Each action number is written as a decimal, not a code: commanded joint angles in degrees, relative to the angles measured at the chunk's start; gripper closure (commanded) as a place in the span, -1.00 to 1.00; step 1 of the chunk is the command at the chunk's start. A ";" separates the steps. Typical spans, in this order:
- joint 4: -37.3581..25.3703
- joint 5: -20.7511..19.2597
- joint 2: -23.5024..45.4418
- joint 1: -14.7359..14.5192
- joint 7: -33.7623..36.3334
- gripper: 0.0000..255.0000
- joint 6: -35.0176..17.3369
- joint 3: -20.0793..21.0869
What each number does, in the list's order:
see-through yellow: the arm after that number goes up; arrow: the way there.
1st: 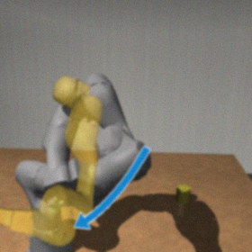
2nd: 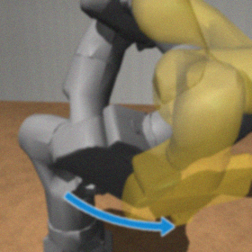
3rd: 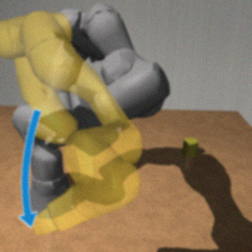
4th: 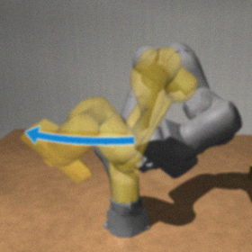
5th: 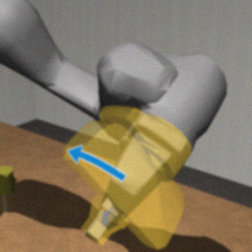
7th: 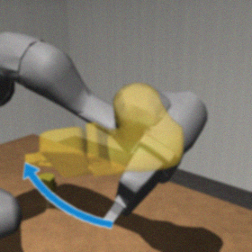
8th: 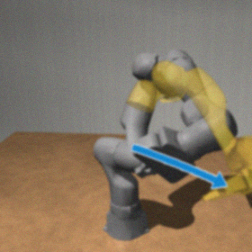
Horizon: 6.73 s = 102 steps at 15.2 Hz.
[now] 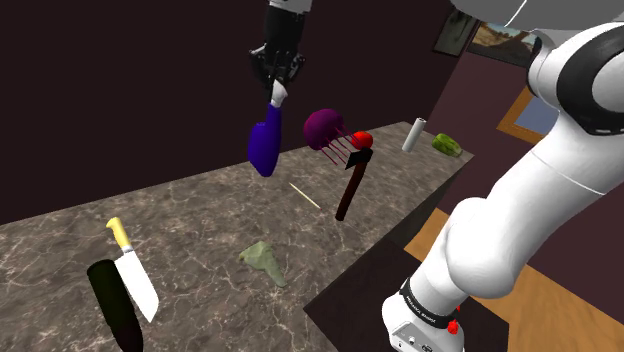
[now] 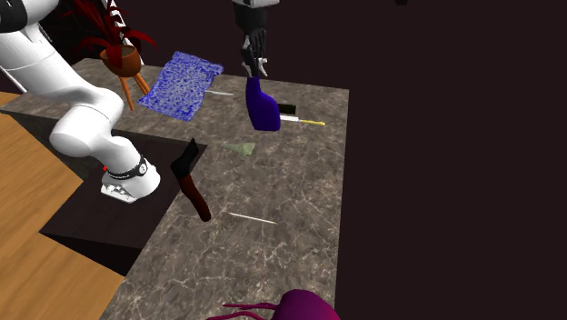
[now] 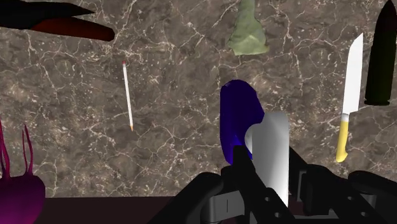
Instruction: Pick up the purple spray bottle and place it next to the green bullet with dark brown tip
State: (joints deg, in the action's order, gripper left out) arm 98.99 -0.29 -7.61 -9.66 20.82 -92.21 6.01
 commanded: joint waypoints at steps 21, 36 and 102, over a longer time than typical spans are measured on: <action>-17.48 0.18 4.56 -12.75 31.11 1.00 13.38 18.30; -33.72 -6.71 17.64 -23.24 47.60 1.00 18.68 26.62; 15.98 -3.08 10.80 -19.85 46.51 -1.00 -25.23 25.04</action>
State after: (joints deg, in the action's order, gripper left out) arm 114.97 -3.37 3.19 -29.52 67.33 -117.44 31.04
